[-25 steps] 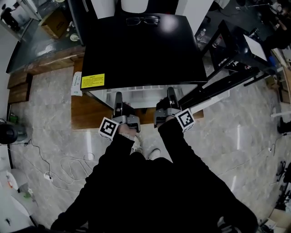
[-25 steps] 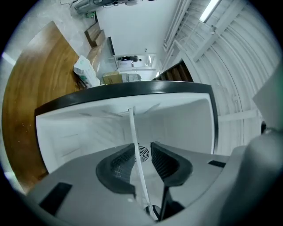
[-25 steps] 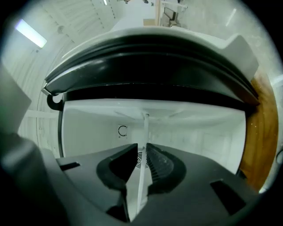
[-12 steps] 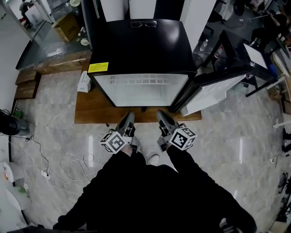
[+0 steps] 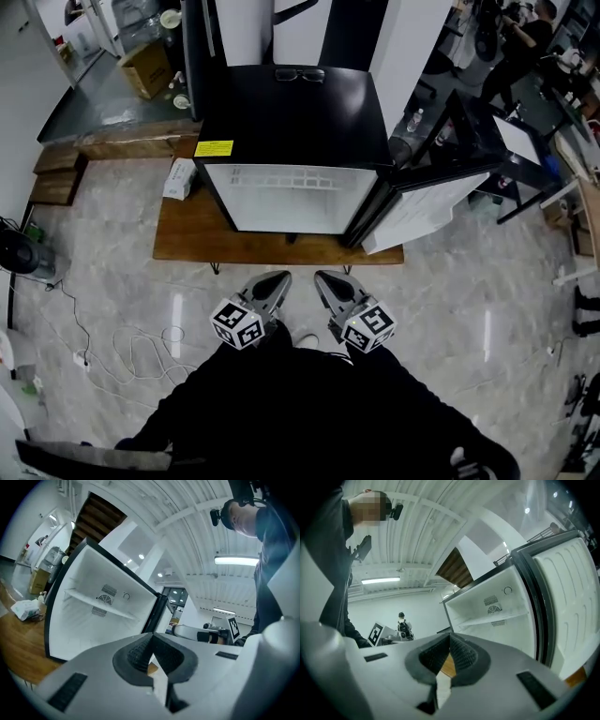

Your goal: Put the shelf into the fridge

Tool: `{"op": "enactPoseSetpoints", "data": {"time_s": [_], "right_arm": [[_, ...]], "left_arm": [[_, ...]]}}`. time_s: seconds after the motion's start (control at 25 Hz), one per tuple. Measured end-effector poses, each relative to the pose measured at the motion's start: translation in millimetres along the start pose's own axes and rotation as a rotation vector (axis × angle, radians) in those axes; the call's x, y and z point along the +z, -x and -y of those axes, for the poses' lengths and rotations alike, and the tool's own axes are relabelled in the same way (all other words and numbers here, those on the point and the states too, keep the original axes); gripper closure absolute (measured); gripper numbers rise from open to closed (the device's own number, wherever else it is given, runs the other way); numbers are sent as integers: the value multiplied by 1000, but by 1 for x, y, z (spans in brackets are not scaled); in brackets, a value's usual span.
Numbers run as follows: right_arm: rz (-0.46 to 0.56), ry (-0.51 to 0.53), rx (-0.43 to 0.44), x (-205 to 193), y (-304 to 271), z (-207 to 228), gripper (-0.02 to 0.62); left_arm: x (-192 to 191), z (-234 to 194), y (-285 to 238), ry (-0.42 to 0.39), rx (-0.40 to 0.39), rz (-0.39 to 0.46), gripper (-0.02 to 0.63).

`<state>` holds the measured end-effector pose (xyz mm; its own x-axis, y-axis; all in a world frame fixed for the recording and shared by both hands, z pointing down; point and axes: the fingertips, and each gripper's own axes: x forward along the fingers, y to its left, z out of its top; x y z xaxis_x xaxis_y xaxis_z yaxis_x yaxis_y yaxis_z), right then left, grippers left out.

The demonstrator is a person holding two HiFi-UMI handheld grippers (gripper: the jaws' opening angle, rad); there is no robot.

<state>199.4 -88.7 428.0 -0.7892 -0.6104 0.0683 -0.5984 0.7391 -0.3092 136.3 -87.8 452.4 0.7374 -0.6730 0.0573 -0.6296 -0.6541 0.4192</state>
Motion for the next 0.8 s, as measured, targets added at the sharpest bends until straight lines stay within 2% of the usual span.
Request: {"op": "enactPoseSetpoints", "data": {"time_s": [0.24, 0.52, 0.8], "right_arm": [[11, -56, -15, 0, 7, -8, 589], [6, 38, -12, -1, 9, -9, 589], [-6, 4, -32, -10, 6, -7, 589]], "left_arm": [[-3, 13, 1, -11, -24, -35, 600], [-2, 13, -1, -55, -24, -56, 600], [-9, 18, -1, -76, -52, -76, 600]]}}
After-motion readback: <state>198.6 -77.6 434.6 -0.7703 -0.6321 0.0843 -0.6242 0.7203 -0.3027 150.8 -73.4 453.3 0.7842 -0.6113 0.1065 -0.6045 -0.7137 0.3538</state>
